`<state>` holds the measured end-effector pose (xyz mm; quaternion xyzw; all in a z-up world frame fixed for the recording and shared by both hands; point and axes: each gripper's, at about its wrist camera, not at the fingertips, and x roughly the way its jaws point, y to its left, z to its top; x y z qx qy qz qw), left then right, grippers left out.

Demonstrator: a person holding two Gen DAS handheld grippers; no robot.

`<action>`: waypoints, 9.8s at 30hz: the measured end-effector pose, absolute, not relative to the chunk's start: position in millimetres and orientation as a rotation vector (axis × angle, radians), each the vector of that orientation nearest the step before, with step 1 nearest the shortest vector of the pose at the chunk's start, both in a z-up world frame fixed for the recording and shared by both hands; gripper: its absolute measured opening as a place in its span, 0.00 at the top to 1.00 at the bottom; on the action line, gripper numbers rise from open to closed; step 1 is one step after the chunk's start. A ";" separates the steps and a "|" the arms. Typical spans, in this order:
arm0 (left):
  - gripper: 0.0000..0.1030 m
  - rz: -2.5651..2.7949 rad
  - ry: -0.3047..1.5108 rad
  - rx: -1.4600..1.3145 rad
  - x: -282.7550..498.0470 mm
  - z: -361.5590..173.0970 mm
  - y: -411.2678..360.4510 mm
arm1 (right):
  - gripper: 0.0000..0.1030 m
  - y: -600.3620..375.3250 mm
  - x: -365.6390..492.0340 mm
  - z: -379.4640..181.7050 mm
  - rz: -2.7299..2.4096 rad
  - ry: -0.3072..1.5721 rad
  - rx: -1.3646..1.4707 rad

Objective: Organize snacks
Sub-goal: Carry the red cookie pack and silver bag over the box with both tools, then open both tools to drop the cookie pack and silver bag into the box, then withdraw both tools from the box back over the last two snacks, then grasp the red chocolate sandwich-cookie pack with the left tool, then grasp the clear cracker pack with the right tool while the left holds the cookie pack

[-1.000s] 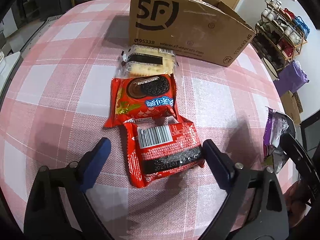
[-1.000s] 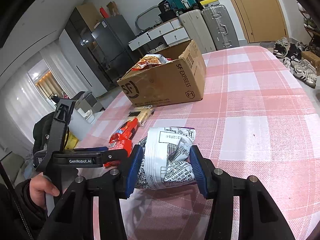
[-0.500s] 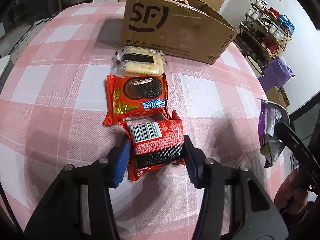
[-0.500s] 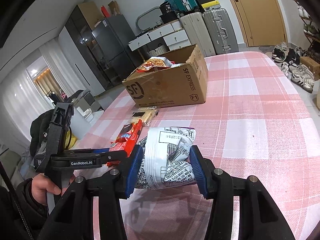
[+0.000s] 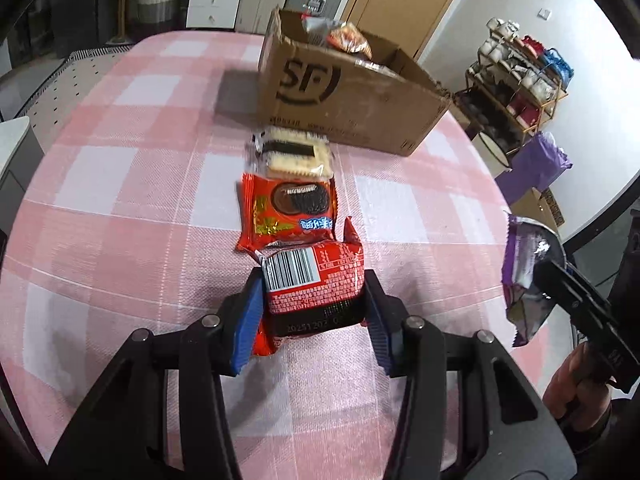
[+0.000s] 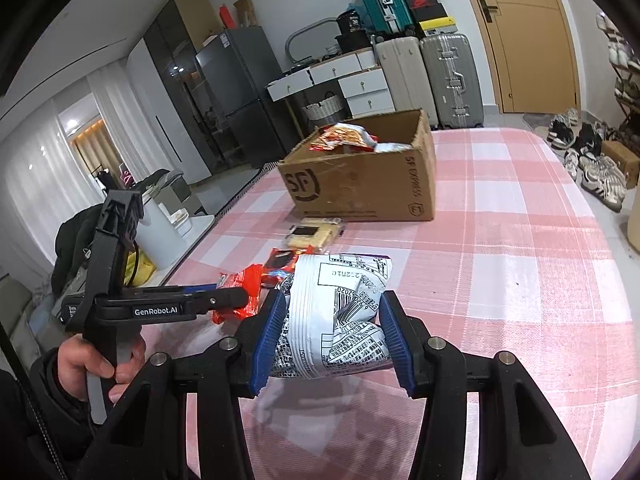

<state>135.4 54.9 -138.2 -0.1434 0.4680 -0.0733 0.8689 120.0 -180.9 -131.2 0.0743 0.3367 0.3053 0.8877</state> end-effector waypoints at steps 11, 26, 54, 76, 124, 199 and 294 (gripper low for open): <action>0.57 -0.182 0.885 -0.298 116.3 -96.3 69.7 | 0.52 -167.9 109.4 -112.9 0.647 0.666 0.142; 0.57 -0.193 0.831 -0.297 158.8 -57.1 79.3 | 0.52 -167.8 151.4 -86.0 0.681 0.618 0.185; 0.57 -0.220 0.818 -0.250 347.4 5.5 45.6 | 0.52 -158.6 319.9 9.3 0.541 0.518 0.116; 0.57 -0.233 0.894 -0.292 387.3 -62.1 68.3 | 0.52 -116.9 396.5 -49.1 0.490 0.604 0.085; 0.19 -0.144 0.810 -0.231 300.7 -6.0 69.3 | 0.17 -148.1 299.2 -17.0 0.470 0.509 0.158; 0.12 -0.018 1.006 -0.165 243.4 -194.8 50.9 | 0.02 -162.3 224.4 -149.0 0.503 0.645 0.249; 0.51 0.124 0.882 -0.180 149.1 -150.4 156.6 | 0.30 50.8 300.5 -216.2 0.460 0.875 -0.092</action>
